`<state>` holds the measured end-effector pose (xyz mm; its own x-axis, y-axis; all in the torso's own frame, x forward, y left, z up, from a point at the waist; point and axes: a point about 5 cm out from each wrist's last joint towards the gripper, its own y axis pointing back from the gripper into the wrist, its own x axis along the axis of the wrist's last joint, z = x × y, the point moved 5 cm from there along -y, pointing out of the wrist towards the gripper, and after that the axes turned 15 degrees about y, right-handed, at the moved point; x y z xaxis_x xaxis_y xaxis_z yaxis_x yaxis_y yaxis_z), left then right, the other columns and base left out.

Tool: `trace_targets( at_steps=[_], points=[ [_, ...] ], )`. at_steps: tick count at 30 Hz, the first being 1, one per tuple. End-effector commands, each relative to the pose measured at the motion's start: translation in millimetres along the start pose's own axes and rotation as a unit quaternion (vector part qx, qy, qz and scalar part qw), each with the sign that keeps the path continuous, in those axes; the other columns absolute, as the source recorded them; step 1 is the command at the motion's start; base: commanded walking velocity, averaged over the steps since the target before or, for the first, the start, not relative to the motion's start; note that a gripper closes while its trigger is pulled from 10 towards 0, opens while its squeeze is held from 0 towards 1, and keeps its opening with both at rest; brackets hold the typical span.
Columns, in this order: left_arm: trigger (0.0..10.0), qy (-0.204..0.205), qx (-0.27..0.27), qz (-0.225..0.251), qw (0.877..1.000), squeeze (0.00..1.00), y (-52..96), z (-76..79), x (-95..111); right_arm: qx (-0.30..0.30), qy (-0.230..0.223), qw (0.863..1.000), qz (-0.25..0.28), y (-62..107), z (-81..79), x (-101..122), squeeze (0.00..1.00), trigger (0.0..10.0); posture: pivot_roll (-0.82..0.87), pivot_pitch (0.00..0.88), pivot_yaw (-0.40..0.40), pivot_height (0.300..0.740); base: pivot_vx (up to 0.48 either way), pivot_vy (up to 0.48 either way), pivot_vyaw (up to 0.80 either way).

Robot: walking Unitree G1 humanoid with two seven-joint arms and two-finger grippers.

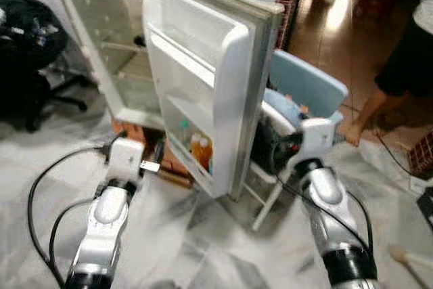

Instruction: Restocking fridge

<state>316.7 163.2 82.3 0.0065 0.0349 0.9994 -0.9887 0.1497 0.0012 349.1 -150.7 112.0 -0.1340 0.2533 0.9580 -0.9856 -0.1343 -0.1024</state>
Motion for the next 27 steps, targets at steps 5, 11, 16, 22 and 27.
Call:
trace_targets(
  at_steps=[5, 11, 16, 22, 27],
  points=[
    [10.0, 0.000, 0.011, 0.002, 1.000, 0.00, 0.6, -9.3, 3.2, 0.009, -0.003, 1.000, 0.019, -7.1, -10.2, 12.7, 0.00, 10.0, 0.05, 0.000, -0.025, 0.740, 0.362, 0.000, 0.00],
    [10.0, 0.001, 0.015, -0.004, 1.000, 0.00, 1.9, -9.4, 0.2, 0.010, -0.002, 1.000, 0.019, -7.4, -10.7, 12.1, 0.00, 10.0, 0.05, 0.000, -0.025, 0.740, 0.193, 0.000, 0.00],
    [10.0, -0.002, 0.007, -0.021, 1.000, 0.00, 3.6, -4.7, -7.9, 0.008, -0.003, 1.000, 0.017, -7.7, -9.2, 10.9, 0.00, 10.0, 0.05, 0.000, -0.025, 0.740, 0.000, 0.000, 0.00],
    [10.0, -0.010, -0.012, -0.053, 0.998, 0.00, 13.8, 2.7, -23.7, 0.014, -0.004, 1.000, 0.011, -7.7, -9.2, 8.1, 0.00, 10.0, 0.05, 0.000, -0.026, 0.740, 0.000, 0.000, 0.00],
    [10.0, -0.014, -0.015, -0.067, 0.998, 0.00, 26.6, 8.4, -35.8, 0.036, -0.016, 0.999, 0.008, -20.8, -13.5, 9.5, 0.00, 10.0, 0.06, 0.000, -0.024, 0.740, 0.000, 0.000, 0.00]
  ],
)
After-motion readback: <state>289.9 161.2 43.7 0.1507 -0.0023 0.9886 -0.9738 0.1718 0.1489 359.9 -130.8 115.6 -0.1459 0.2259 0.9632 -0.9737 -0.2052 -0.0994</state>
